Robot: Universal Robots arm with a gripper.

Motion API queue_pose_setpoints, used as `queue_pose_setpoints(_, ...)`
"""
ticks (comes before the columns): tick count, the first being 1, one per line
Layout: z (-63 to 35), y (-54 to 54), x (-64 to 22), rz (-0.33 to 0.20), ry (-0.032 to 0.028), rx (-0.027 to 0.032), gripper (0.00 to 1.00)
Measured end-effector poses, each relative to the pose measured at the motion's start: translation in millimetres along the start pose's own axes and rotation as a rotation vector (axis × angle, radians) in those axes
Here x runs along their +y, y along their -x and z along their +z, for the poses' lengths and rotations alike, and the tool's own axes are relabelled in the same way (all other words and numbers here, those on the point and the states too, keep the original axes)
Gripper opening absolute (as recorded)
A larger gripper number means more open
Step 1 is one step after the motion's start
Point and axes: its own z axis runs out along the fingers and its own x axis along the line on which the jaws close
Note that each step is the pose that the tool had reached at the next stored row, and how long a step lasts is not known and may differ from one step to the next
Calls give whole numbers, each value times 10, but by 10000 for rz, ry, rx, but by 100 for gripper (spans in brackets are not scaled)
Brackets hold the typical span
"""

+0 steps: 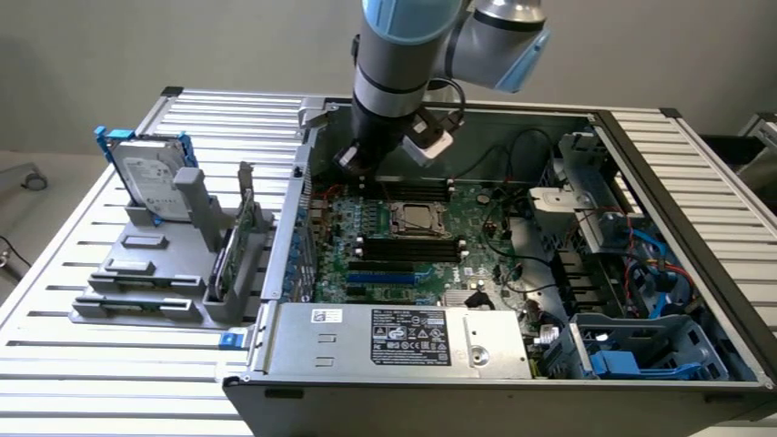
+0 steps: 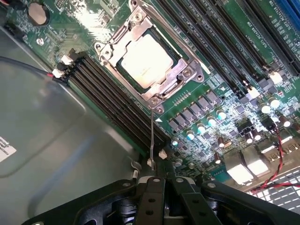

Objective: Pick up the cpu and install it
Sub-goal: 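Install the first cpu locking lever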

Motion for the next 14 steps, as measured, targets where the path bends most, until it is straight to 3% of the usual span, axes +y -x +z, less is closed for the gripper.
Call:
queue_pose_setpoints(4, -1, 0, 0, 369, 95, 150, 11)
queue_pose_setpoints(8, -5, -1, -2, 657, 242, 345, 11)
queue_pose_setpoints(11, -13, -4, -6, 791, 395, 513, 11)
queue_pose_setpoints(14, -15, -7, -10, 853, 604, 728, 11)
